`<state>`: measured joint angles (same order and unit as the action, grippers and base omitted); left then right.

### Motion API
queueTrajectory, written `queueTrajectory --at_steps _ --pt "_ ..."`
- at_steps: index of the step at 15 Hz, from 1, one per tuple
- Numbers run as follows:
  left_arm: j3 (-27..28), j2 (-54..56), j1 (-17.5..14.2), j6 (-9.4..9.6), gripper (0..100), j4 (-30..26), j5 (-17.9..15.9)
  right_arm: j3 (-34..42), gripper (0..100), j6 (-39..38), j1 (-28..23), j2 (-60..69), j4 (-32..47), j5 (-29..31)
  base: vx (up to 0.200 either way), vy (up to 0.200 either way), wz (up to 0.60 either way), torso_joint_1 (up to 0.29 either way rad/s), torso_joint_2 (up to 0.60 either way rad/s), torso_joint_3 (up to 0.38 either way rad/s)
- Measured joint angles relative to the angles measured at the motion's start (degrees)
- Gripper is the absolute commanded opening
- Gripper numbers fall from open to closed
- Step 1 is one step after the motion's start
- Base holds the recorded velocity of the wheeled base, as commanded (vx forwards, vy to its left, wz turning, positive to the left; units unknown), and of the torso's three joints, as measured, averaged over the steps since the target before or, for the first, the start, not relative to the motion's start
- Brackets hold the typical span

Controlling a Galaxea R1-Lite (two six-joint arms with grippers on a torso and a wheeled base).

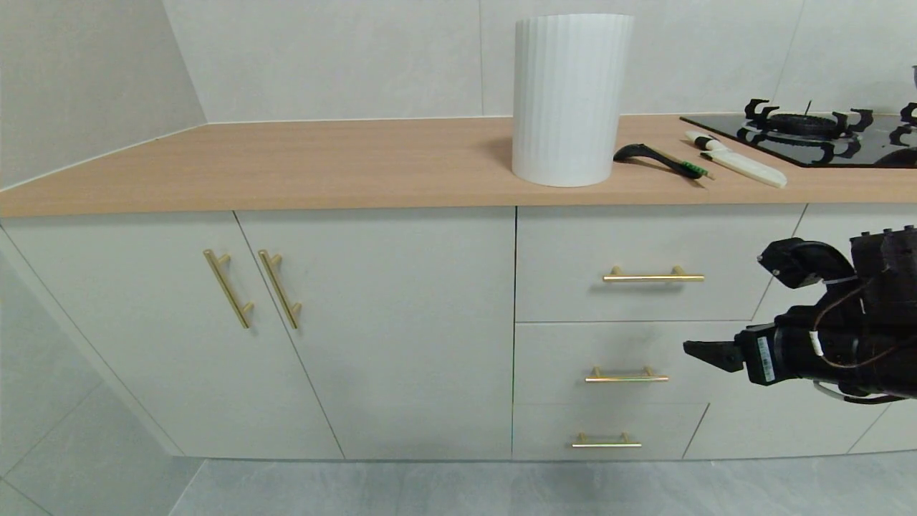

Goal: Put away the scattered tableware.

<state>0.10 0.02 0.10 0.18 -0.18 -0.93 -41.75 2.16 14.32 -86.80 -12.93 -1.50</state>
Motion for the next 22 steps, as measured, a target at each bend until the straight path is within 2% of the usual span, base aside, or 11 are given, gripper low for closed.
queueTrajectory --at_steps 7,14,19,22 --pt "0.0 0.0 0.0 0.0 100 0.0 0.0 0.7 100 -1.5 0.0 -15.1 -13.2 4.9 0.0 0.0 0.0 0.0 0.0 0.0" --pt "0.0 0.0 0.0 0.0 100 0.0 0.0 0.9 100 -5.2 0.0 -33.5 -35.9 11.9 0.0 0.0 0.0 0.0 0.0 0.0" --pt "0.0 0.0 0.0 0.0 100 0.0 0.0 0.0 100 -6.2 0.1 -41.8 -45.8 13.8 0.0 0.0 0.0 0.0 0.0 0.0" --pt "0.0 0.0 0.0 0.0 100 0.0 0.0 -1.4 100 -6.2 0.0 -46.2 -48.4 14.1 0.0 0.0 0.0 0.0 0.0 0.0"
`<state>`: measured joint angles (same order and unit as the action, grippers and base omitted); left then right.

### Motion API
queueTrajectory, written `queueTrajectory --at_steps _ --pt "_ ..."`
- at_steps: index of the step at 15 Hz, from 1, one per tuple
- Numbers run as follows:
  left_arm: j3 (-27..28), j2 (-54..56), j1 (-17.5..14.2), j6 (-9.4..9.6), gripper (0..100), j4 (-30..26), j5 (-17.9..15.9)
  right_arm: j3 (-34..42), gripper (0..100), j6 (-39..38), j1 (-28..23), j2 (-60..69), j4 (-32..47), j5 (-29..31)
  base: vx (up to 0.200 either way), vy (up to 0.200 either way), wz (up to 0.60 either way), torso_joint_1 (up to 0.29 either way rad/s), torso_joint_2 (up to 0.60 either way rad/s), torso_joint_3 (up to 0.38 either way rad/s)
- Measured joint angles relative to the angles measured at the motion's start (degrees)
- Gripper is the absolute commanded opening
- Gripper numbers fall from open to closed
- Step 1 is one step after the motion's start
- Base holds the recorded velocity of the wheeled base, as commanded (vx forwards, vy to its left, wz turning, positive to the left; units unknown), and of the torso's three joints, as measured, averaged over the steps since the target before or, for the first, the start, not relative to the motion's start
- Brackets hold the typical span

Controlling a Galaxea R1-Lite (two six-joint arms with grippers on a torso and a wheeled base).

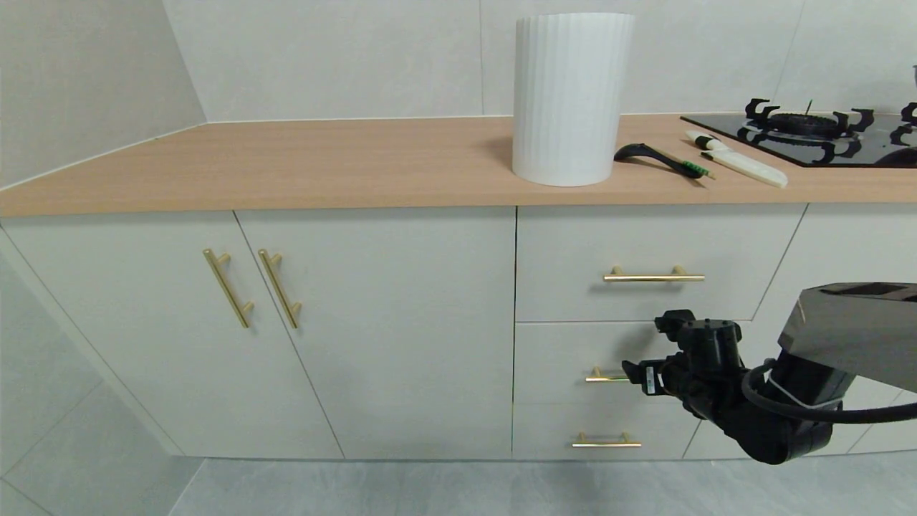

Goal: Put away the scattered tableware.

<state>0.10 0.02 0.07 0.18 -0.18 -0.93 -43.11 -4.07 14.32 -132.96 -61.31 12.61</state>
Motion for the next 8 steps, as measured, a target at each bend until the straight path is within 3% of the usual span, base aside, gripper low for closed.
queueTrajectory --at_steps 8 --pt "0.0 0.0 0.0 0.0 100 0.0 0.0 -4.1 100 -1.6 -1.0 -6.7 -2.4 1.4 0.0 0.0 0.0 0.0 0.0 0.0"
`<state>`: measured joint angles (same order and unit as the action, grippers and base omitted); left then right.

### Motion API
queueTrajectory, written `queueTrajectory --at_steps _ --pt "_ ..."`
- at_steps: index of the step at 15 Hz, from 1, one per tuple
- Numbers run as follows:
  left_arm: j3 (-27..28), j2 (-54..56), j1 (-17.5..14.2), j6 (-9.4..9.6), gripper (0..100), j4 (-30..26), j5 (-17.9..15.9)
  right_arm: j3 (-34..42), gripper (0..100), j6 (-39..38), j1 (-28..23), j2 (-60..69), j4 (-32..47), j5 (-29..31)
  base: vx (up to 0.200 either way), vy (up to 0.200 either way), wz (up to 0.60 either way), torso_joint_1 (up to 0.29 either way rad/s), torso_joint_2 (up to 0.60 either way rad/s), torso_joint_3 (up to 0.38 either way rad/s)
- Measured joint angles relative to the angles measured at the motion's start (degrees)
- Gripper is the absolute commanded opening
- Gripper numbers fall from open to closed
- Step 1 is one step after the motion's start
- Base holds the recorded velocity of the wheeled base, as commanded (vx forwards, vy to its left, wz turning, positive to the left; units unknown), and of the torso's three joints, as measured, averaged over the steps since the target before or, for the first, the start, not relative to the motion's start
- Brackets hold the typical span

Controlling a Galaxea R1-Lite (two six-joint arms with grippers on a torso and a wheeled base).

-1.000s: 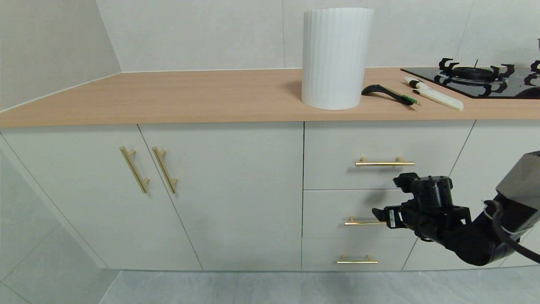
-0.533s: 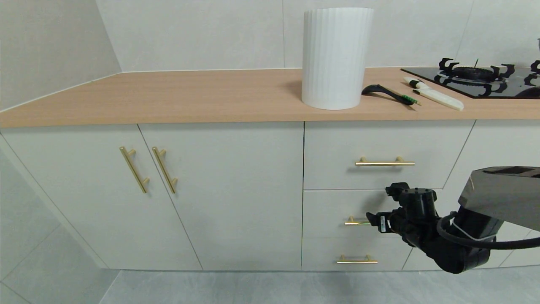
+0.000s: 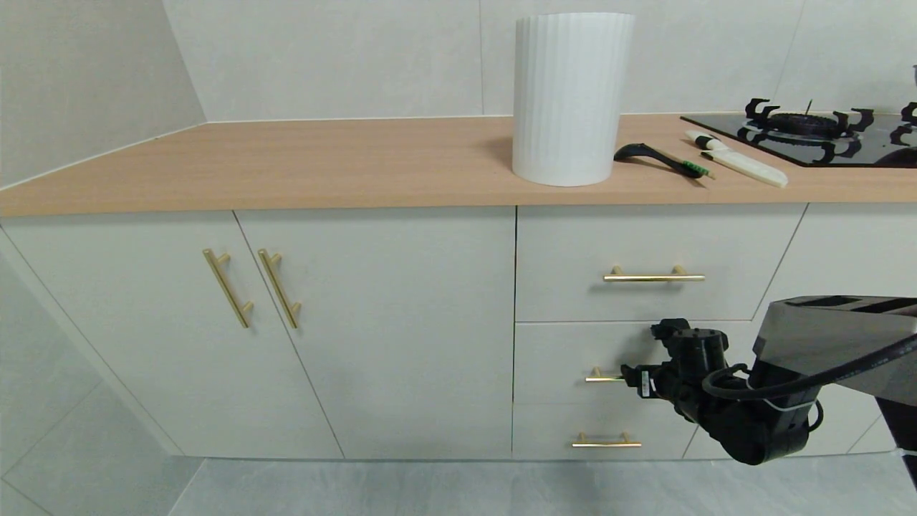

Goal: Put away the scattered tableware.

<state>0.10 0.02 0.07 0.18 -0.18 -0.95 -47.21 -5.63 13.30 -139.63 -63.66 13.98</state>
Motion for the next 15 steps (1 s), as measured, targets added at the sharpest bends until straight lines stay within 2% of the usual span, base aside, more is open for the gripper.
queueTrajectory --at_steps 15 --pt "0.0 0.0 0.0 -0.02 100 0.0 0.0 0.8 100 0.1 -0.2 -0.5 0.3 0.2 0.0 0.0 0.0 0.0 0.0 0.0"
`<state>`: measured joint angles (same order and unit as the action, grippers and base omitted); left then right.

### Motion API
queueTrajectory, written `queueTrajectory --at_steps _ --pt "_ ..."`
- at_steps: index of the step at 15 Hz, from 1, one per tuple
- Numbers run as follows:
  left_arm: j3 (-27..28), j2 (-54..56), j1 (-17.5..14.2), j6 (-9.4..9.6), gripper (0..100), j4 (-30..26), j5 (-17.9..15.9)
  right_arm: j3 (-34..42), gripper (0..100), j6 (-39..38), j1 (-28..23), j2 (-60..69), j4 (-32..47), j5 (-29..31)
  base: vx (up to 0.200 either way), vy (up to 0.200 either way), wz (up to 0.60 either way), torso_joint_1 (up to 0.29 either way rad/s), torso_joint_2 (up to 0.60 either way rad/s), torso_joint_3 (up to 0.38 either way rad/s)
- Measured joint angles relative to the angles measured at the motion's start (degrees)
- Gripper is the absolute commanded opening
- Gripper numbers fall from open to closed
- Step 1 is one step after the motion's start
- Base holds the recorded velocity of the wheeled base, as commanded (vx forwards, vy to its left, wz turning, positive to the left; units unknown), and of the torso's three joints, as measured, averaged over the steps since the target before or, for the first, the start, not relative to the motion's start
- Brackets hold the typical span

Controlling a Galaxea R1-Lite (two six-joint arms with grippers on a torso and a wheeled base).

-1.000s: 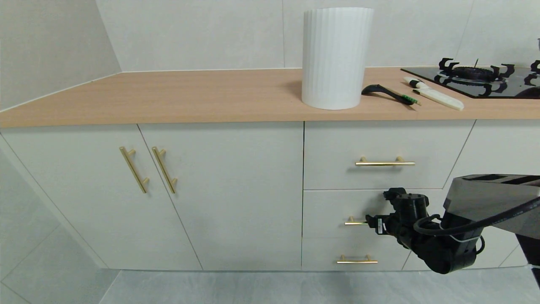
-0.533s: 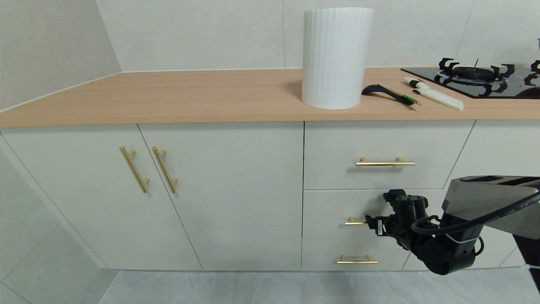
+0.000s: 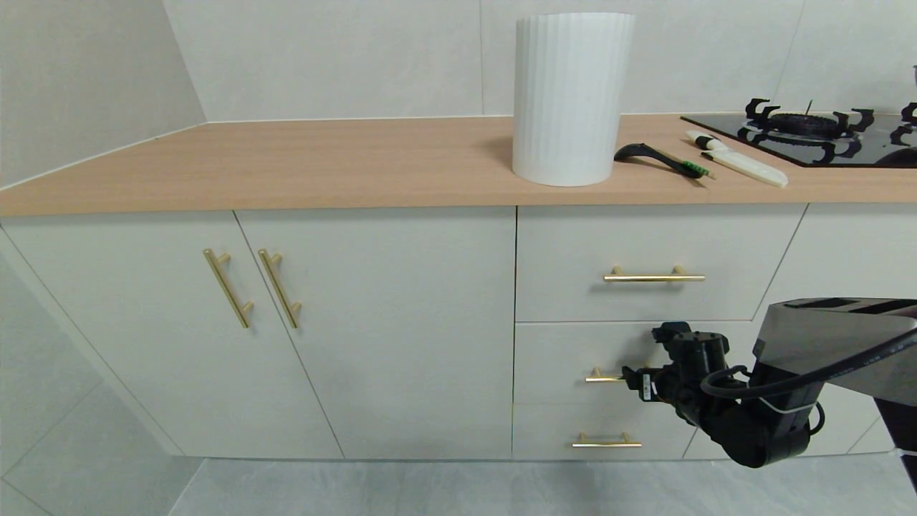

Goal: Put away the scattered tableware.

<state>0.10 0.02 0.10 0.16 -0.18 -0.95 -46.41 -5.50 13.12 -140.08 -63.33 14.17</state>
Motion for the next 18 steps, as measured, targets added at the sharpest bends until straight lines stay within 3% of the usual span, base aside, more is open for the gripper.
queueTrajectory --at_steps 18 --pt "0.0 0.0 0.0 0.02 100 0.0 0.0 3.1 100 0.2 0.0 3.9 7.3 -0.4 0.0 0.0 0.0 0.0 0.0 0.0"
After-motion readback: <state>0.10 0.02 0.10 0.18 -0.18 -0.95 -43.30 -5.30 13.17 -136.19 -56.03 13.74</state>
